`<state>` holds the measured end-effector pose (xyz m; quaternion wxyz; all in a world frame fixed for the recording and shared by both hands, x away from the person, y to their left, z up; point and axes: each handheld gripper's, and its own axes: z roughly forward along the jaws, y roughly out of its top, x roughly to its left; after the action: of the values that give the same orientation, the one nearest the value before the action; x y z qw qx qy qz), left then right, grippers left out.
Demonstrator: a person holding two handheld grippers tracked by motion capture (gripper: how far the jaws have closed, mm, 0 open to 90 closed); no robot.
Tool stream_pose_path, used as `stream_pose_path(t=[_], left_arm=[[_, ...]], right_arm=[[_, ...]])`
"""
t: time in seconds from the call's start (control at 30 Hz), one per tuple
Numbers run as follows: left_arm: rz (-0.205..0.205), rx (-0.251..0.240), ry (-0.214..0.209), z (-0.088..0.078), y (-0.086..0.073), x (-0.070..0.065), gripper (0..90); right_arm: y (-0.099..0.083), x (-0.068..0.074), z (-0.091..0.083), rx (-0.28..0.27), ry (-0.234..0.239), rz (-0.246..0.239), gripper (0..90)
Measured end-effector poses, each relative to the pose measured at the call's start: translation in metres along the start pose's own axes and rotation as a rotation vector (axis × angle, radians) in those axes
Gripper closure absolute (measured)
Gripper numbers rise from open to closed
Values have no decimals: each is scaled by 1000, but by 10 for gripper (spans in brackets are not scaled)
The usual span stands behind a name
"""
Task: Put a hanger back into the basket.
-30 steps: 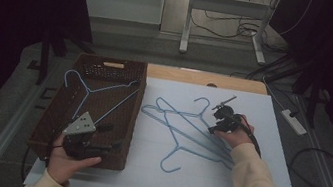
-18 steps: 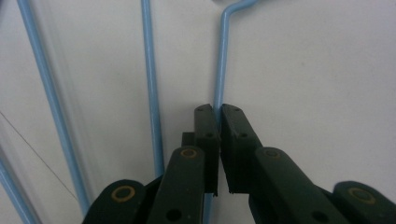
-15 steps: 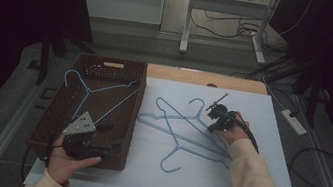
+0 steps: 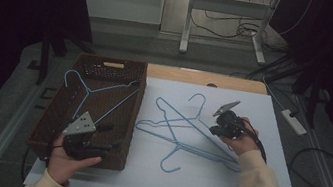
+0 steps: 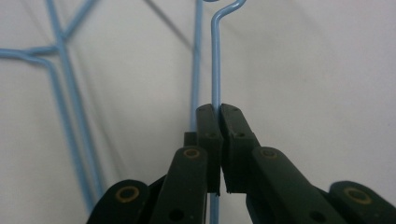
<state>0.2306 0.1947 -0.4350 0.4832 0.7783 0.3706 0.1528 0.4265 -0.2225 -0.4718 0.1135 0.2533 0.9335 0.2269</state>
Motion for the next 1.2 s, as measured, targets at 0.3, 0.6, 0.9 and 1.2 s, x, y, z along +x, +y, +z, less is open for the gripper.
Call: stream_pose_path(t=[0.3, 0.6, 0.9, 1.2], left_arm=[[0, -2, 0, 0, 1, -1, 338], [9, -2, -2, 1, 2, -3, 340], [16, -3, -5, 2, 4, -5, 341], [28, -2, -7, 5, 8, -7, 343]], right_arm=[[-12, 11, -25, -93, 34, -12, 877], [-28, 20, -41, -146, 80, -7, 878], [-41, 28, -60, -227, 139, -16, 879], [-47, 33, -76, -292, 176, -29, 880]])
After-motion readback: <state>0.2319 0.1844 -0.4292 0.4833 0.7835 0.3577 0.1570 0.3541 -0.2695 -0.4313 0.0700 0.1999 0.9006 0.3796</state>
